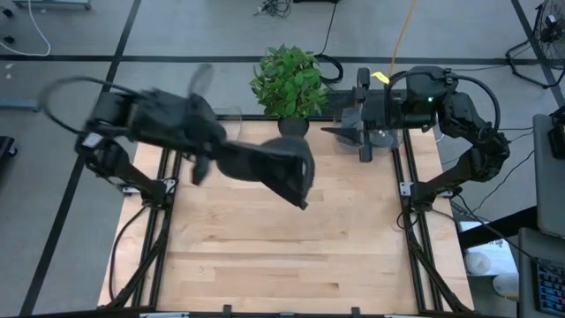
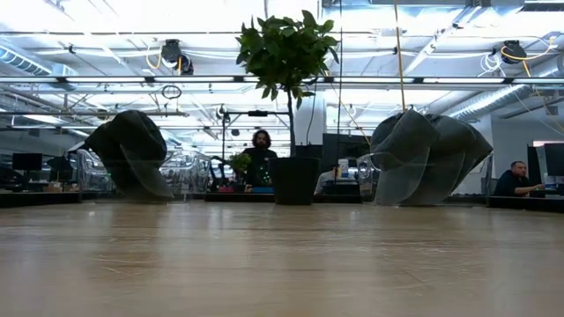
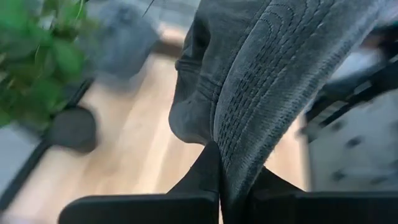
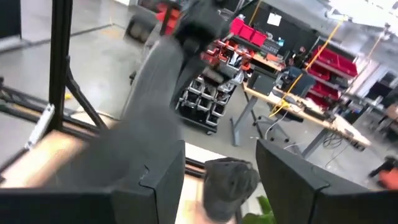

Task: Pick & Place hat
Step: Put the black cap into the left transparent bin

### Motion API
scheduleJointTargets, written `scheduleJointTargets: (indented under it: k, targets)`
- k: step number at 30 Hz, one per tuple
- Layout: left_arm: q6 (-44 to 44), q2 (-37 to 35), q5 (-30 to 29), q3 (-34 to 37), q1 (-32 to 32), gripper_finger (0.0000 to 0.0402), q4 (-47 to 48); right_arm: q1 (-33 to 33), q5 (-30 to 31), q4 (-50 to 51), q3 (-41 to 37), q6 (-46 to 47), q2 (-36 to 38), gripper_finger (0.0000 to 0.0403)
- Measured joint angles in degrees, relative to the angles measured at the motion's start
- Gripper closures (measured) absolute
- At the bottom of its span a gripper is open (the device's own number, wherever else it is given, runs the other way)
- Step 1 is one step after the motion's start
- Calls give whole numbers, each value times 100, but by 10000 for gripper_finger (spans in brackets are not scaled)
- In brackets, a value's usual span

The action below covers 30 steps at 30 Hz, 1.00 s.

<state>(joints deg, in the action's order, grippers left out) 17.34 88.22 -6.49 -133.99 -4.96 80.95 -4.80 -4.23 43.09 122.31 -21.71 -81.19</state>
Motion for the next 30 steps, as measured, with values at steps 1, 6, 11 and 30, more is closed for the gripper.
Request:
scheduleJointTargets:
  k: [1, 6, 11, 30]
  targets:
    - [50, -133, 193, 26, 78, 394, -154, 0, -1, -1, 0, -136, 0, 217]
    - [381, -627, 810, 22, 396, 394, -715, 0, 4, -43, 1, -534, 0, 217]
    - [731, -903, 1262, 22, 657, 394, -1223, 20, -13, -190, 1, -876, 0, 217]
    - [2601, -821, 3018, 28, 2043, 394, -2107, 1312, 683, -944, 3, -2044, -240, 218]
